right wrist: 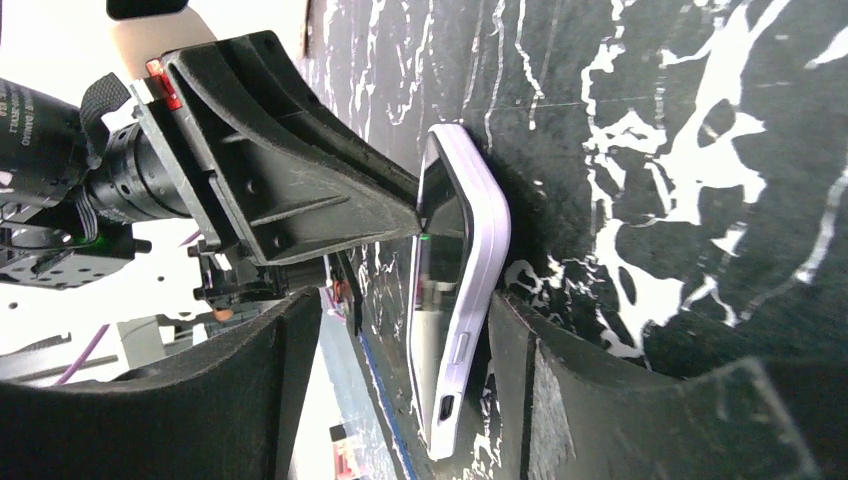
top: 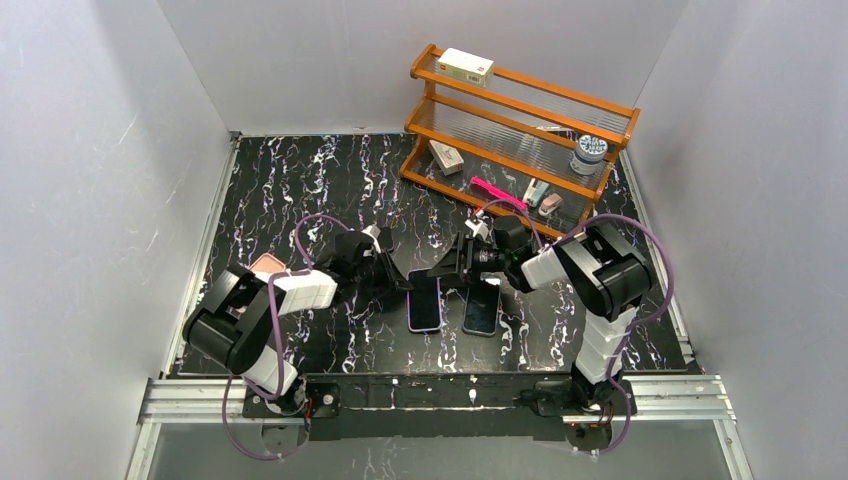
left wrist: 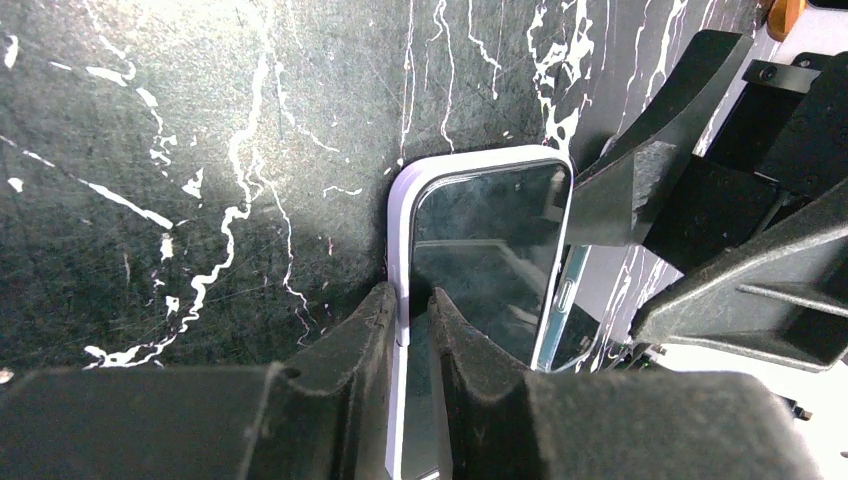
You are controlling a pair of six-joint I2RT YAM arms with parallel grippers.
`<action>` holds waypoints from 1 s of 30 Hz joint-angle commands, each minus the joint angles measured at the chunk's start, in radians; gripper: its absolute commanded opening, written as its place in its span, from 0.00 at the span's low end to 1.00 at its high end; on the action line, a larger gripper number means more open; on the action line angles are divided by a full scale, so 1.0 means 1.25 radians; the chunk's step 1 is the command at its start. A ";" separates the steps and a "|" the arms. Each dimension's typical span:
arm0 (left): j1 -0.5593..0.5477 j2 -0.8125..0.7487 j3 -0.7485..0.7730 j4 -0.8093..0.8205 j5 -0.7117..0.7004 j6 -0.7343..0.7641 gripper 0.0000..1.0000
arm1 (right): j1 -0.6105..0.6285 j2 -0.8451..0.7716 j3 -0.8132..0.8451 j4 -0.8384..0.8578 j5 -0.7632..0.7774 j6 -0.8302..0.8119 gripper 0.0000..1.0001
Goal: Put the phone into the phone case
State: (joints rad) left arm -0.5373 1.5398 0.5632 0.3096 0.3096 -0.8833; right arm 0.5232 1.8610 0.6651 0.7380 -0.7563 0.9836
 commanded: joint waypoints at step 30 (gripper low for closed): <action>0.064 -0.320 0.165 -0.298 0.219 0.238 0.54 | 0.039 -0.354 -0.118 -0.082 -0.067 -0.314 0.01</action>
State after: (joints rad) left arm -0.4629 1.1805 0.7219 0.0608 0.4450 -0.7479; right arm 0.5701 1.4933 0.5652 0.5690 -0.7284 0.6426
